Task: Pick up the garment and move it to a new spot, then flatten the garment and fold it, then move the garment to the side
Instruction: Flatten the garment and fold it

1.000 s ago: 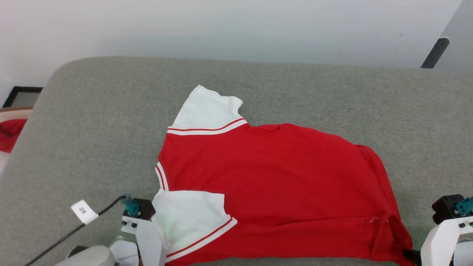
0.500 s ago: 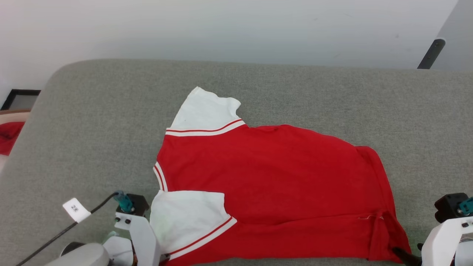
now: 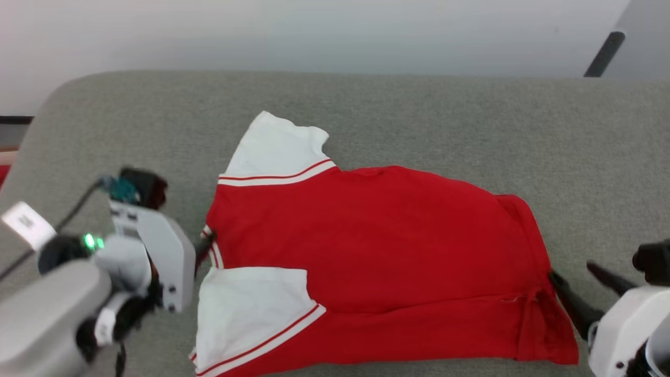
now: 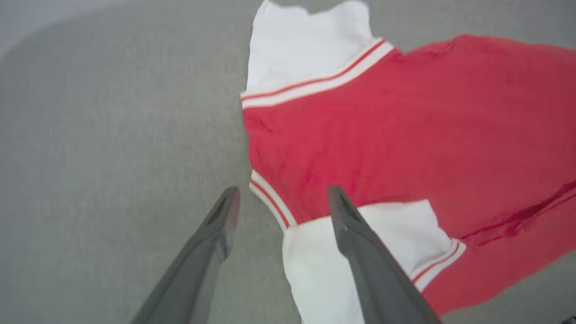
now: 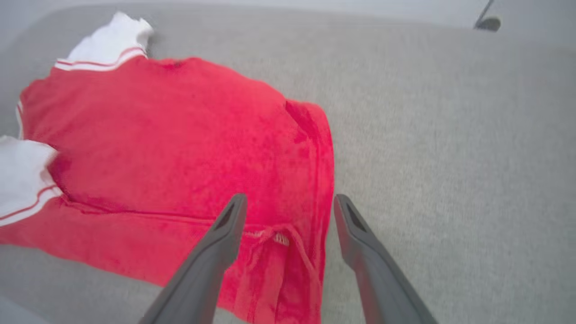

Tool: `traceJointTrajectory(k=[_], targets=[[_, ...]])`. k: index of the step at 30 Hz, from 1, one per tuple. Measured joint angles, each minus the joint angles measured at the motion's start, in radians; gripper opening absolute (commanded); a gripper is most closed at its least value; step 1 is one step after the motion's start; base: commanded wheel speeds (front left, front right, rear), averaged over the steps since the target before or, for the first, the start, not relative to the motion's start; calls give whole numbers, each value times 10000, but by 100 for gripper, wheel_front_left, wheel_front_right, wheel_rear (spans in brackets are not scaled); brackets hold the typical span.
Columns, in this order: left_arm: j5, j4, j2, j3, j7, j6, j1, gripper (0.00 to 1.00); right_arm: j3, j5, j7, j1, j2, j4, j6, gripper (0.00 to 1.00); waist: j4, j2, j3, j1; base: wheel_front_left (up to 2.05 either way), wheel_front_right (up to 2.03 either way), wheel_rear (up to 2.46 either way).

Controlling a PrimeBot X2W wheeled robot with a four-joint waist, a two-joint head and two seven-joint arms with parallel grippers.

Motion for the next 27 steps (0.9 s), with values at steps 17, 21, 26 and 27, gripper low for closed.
traceJointTrajectory(k=[17,21,26,27], targets=[[982,3070,-809,571,-86,-1822,-3245,100,1160,-903,-5359,-1407,163,685,0,100,-1104,0,1234,0,0,0,0],[1081,3925,-1005,466,424,-2454,-4072,100,1292,-840,-5578,-1615,267,800,0,100,-1395,0,1649,1,0,0,0],[1197,5039,-1154,286,1250,-2999,-4953,100,1438,-729,-5743,-1759,353,953,0,100,-1756,0,2189,0,0,0,0],[1168,5244,-1195,286,1425,-3066,-5102,100,1461,-698,-5787,-1808,362,978,0,100,-1828,0,2295,0,0,0,0]])
